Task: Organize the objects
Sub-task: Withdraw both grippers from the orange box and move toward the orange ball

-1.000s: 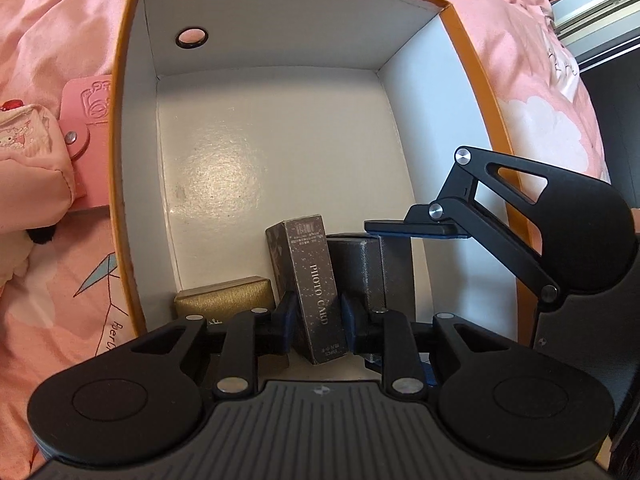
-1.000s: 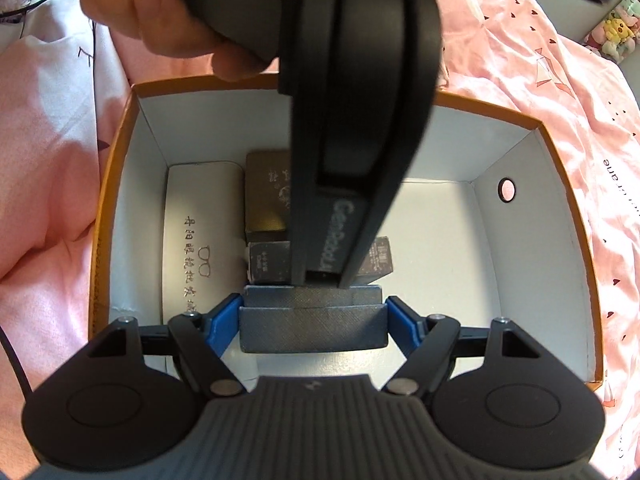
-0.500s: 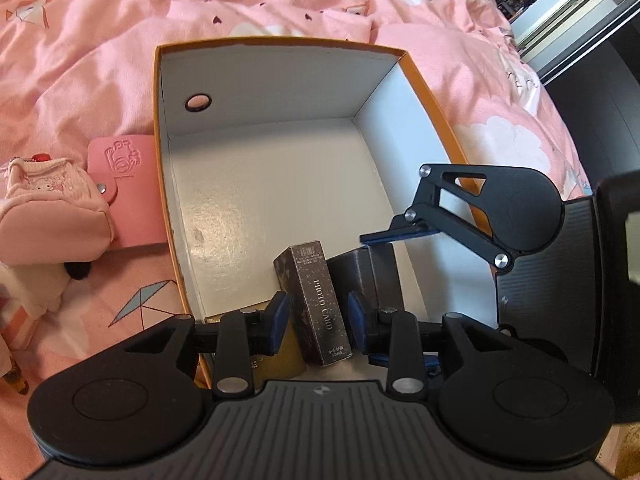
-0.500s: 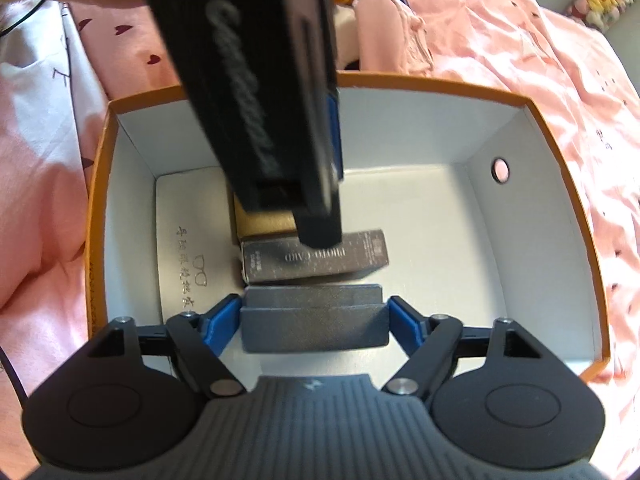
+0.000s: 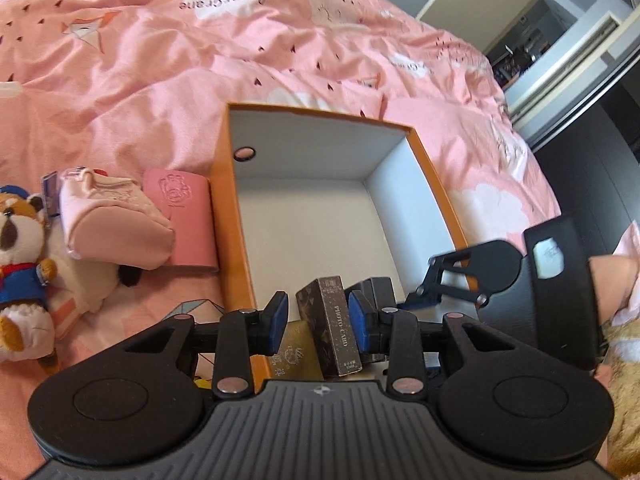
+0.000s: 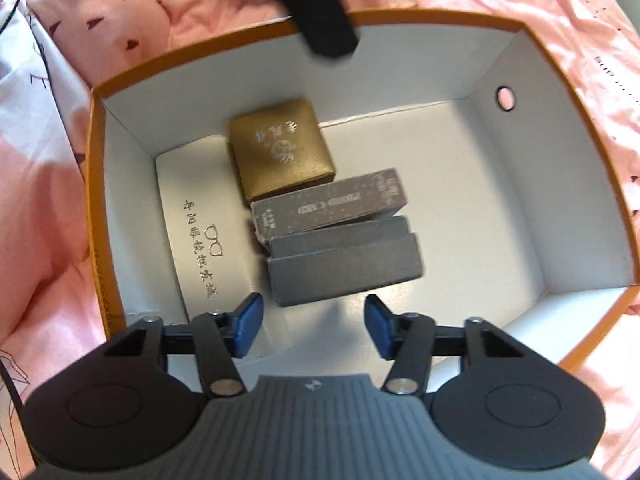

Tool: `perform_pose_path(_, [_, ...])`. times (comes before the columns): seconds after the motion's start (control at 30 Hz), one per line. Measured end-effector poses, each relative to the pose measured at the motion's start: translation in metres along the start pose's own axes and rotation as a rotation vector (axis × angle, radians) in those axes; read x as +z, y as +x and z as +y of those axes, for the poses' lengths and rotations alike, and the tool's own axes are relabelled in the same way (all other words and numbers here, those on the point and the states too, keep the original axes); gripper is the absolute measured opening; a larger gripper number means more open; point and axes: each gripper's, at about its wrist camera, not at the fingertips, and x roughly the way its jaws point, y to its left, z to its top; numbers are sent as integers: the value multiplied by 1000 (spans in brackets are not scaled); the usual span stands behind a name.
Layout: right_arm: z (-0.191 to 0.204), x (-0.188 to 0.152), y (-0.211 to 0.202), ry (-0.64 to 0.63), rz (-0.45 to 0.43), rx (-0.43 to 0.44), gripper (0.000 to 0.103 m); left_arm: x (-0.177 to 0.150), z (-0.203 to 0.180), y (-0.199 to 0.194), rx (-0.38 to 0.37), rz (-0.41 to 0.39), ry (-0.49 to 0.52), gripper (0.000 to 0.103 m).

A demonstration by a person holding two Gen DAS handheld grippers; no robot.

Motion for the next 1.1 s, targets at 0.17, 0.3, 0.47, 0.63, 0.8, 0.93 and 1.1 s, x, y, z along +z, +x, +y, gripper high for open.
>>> perform_pose_path(0.17, [-1, 8, 17, -31, 3, 9, 44, -3, 10, -10, 1, -29, -29, 38])
perform_pose_path(0.3, [-1, 12, 19, -32, -2, 24, 40, -8, 18, -12, 0, -31, -52, 38])
perform_pose_path(0.47, [-9, 13, 24, 15, 0, 52, 34, -15, 24, -14, 1, -28, -71, 38])
perform_pose_path(0.63, [-12, 13, 26, 87, -6, 64, 36, -21, 24, -17, 13, -34, -59, 39])
perform_pose_path(0.8, [-5, 6, 15, 125, -18, 15, 41, -33, 19, -24, 43, -58, -19, 41])
perform_pose_path(0.93, [-3, -2, 2, 234, -28, -94, 41, -43, 9, -35, 50, -99, 32, 41])
perform_pose_path(1.1, [10, -8, -33, 441, -176, -171, 41, -53, 1, -48, 57, -139, 85, 41])
